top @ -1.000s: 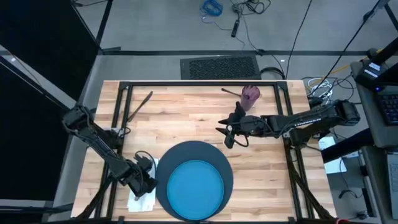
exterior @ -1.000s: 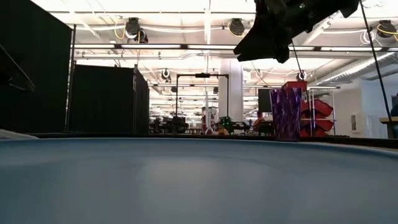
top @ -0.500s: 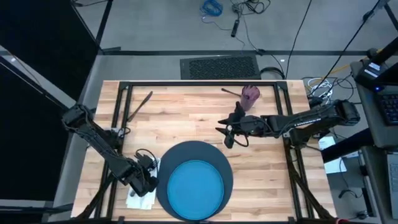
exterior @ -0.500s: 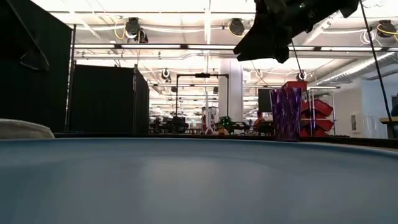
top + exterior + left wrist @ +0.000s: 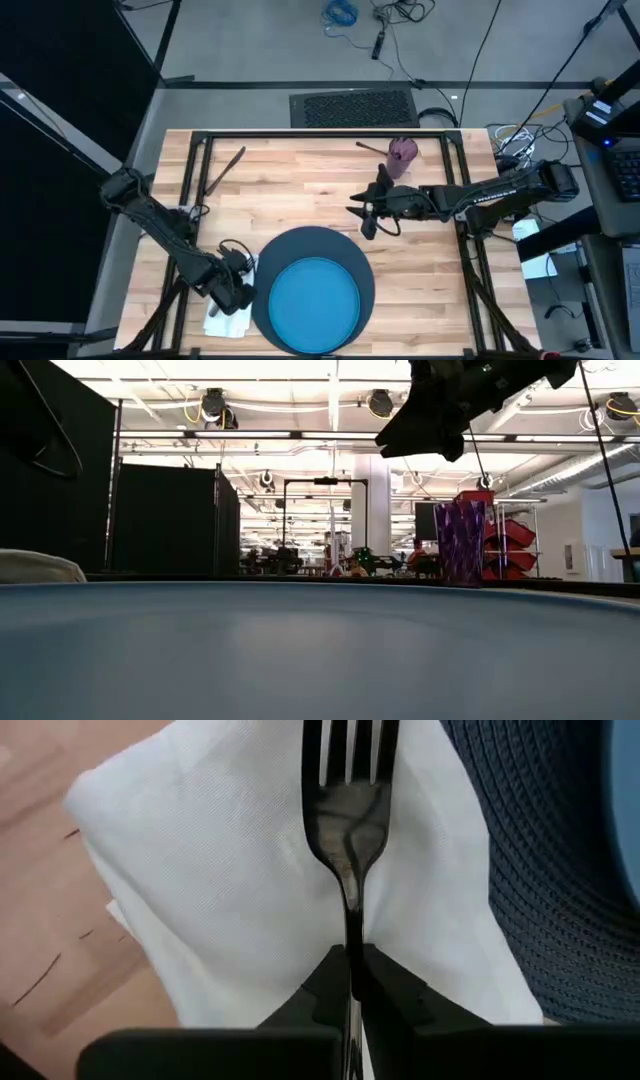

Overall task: Set table place
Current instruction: Put the fork on top of the white napkin

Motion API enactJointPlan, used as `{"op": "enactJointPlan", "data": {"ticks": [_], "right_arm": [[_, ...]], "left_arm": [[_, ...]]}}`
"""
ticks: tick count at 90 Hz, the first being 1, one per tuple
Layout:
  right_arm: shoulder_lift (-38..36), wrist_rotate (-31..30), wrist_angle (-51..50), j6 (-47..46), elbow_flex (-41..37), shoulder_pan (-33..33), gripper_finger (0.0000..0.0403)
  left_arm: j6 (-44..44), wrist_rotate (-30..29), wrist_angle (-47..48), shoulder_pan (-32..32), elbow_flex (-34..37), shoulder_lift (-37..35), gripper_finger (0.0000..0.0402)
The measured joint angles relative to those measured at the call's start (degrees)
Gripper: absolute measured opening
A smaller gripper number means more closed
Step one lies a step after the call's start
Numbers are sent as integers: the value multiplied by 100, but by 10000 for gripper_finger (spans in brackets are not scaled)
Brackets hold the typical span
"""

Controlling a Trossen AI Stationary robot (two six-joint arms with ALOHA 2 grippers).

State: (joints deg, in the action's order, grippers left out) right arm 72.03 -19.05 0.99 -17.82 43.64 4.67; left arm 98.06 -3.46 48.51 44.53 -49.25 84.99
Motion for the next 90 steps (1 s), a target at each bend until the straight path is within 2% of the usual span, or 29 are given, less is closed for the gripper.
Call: {"op": "enactJointPlan", "data": {"ticks": [16,44,64,90], "right_arm": [[-1,0,2,2,0,-1,144],[0,2,2,2,0,0,144],[-1,4,2,3,0,0,144],[-2,3,2,0,0,0,144]], "left_arm": [[0,-22,1,0,-2,0,28],[-2,-271,46,0,-4,74,31],[2,322,143,-2,-4,517,32],[-99,331,-79,-22,-9,619,32]]}}
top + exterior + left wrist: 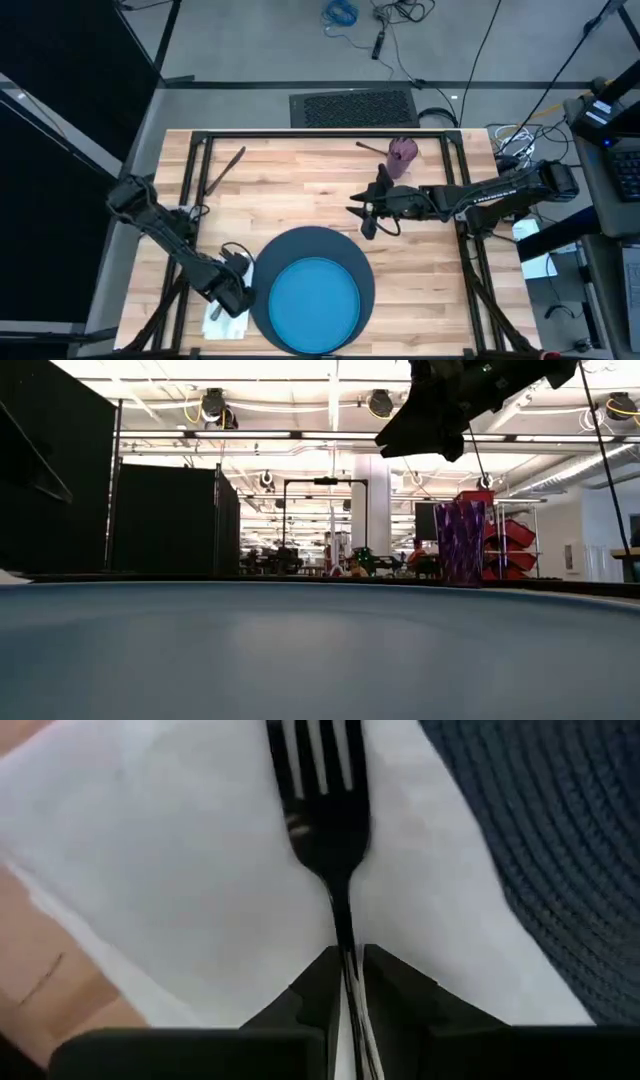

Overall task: Set table place
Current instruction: Put the fork on top of the white napkin

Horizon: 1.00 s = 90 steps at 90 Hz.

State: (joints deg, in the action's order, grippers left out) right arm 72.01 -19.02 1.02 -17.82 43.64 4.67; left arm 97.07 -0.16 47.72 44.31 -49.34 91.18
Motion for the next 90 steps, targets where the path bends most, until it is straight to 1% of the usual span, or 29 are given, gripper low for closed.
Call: {"op": "enactJointPlan", "data": {"ticks": [31,45,60,68,78,90], "right_arm": [[2,2,0,-2,0,0,144],[2,2,0,0,1,0,144],[2,2,0,0,0,-2,144],[2,2,0,0,0,-2,144],[2,2,0,-2,0,0,144],[1,1,-2,2,0,-2,144]], "left_arm": [[-127,1,-26,0,2,0,31],[-194,15,-26,0,2,0,6],[-197,15,-14,0,2,-1,1],[-146,-6,218,0,-16,-68,1],[0,-63,583,-7,-225,-180,0],[165,-77,693,-9,-393,-251,0]]}}
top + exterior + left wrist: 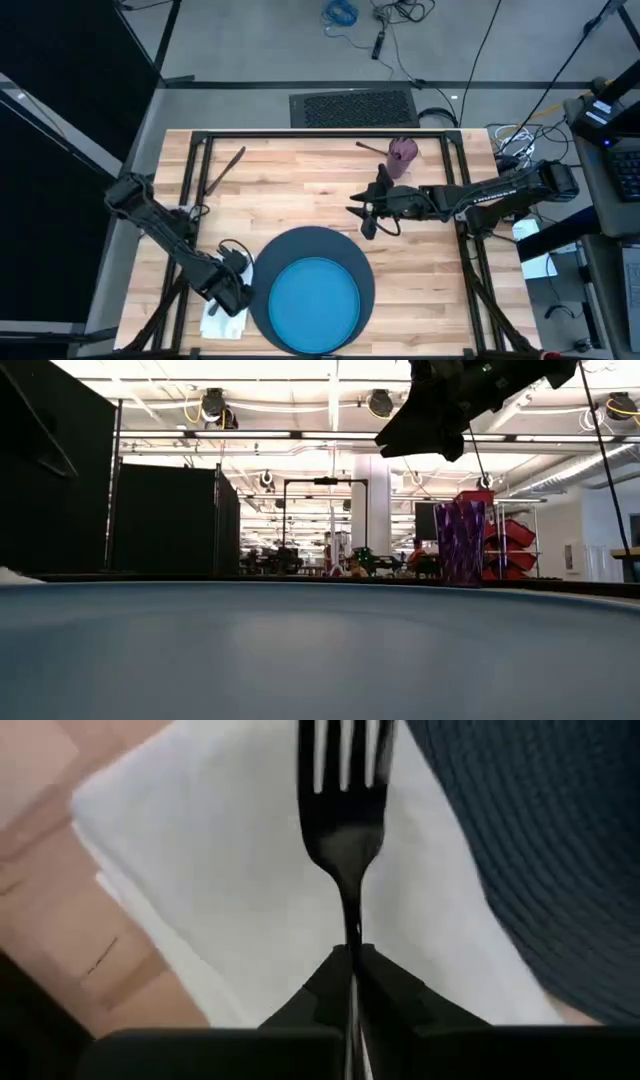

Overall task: Set table place
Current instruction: Put the fork on top of the white napkin

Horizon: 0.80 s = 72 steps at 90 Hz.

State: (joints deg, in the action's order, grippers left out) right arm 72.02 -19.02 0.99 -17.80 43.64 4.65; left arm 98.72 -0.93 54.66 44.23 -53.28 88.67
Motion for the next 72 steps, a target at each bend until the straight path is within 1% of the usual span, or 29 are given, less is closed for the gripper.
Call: {"op": "enactJointPlan", "data": {"ticks": [6,20,27,37,58,72], "right_arm": [[1,-1,2,0,1,1,144],[1,5,-1,8,0,1,144],[0,21,-26,38,0,2,144],[1,140,-76,70,0,2,144],[1,141,-232,94,0,2,144],[1,141,-308,102,2,2,144]], "left_arm": [[166,74,-29,-3,-71,-25,0],[711,700,-16,-50,-107,-27,0],[1008,800,-23,-50,-93,-27,0],[1414,662,-24,-50,-79,-27,0],[2021,519,-29,-48,-79,-27,0],[2144,343,-27,-33,-79,-5,0]]}}
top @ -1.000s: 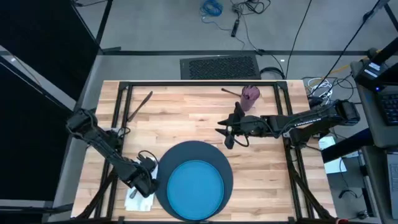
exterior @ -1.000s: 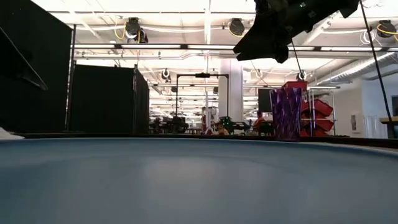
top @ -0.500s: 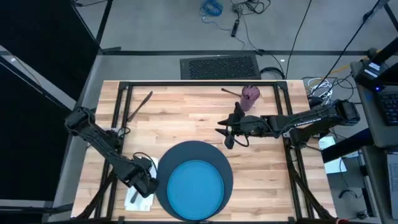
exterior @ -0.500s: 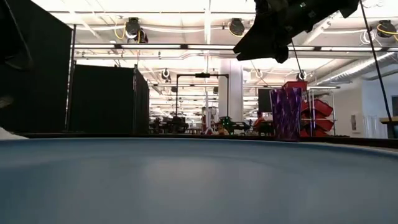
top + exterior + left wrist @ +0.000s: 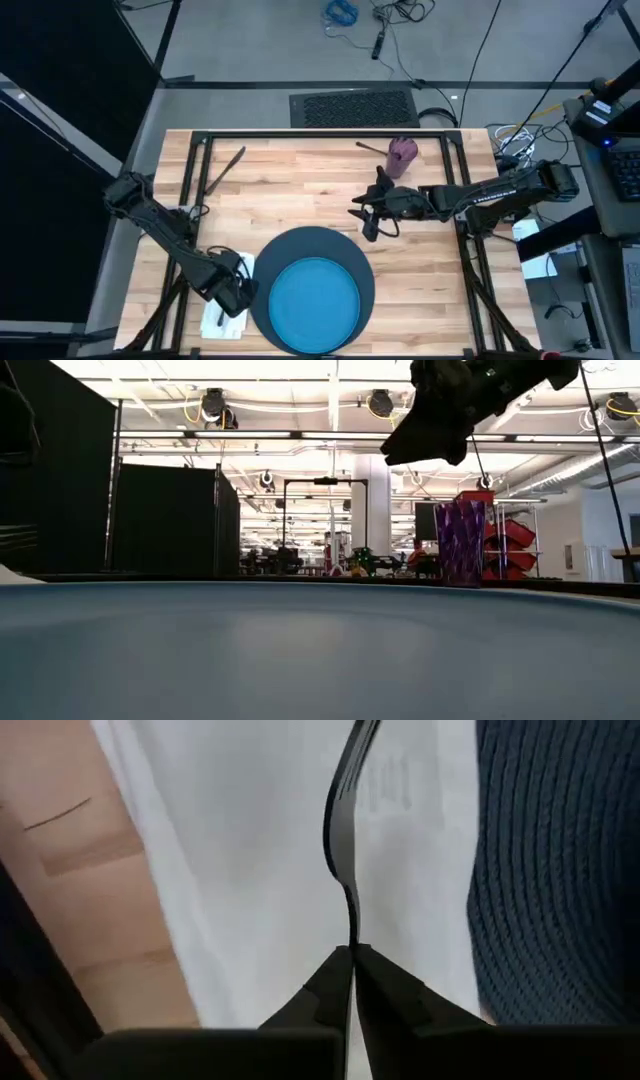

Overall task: Set table place
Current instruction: Put the fork on top of the white napkin, then put the knife to the right side of the blue table mat

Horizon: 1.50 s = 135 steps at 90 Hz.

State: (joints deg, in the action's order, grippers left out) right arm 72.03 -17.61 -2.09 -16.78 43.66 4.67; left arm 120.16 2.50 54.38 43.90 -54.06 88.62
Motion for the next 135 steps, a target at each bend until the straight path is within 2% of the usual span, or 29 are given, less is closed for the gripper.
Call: {"op": "enactJointPlan", "data": {"ticks": [34,69,75,84,96,107,117,126,135], "right_arm": [[0,-1,9,5,-2,0,144],[-1,-2,14,-8,-2,0,144],[0,-2,15,6,-2,0,144],[-1,-3,11,149,-2,0,144],[-2,-2,9,293,-2,0,144],[0,-2,11,259,-2,0,144],[-2,4,13,116,-1,0,144],[0,183,27,83,-2,0,144],[0,410,39,97,-2,0,144]], "left_arm": [[-104,5,20,11,2,440,0],[-557,-91,535,-14,-15,382,0],[-669,-475,698,-55,-107,283,0],[-1260,-1567,677,-200,-347,48,0],[-2914,-3461,609,-410,-832,-198,0],[-4491,-4601,136,-670,-1029,-249,0],[-5209,-4736,295,-1299,-1027,-245,0],[-5583,-4698,1094,-2123,-1023,-268,0],[-6011,-4797,1972,-3010,-1021,-592,0]]}}
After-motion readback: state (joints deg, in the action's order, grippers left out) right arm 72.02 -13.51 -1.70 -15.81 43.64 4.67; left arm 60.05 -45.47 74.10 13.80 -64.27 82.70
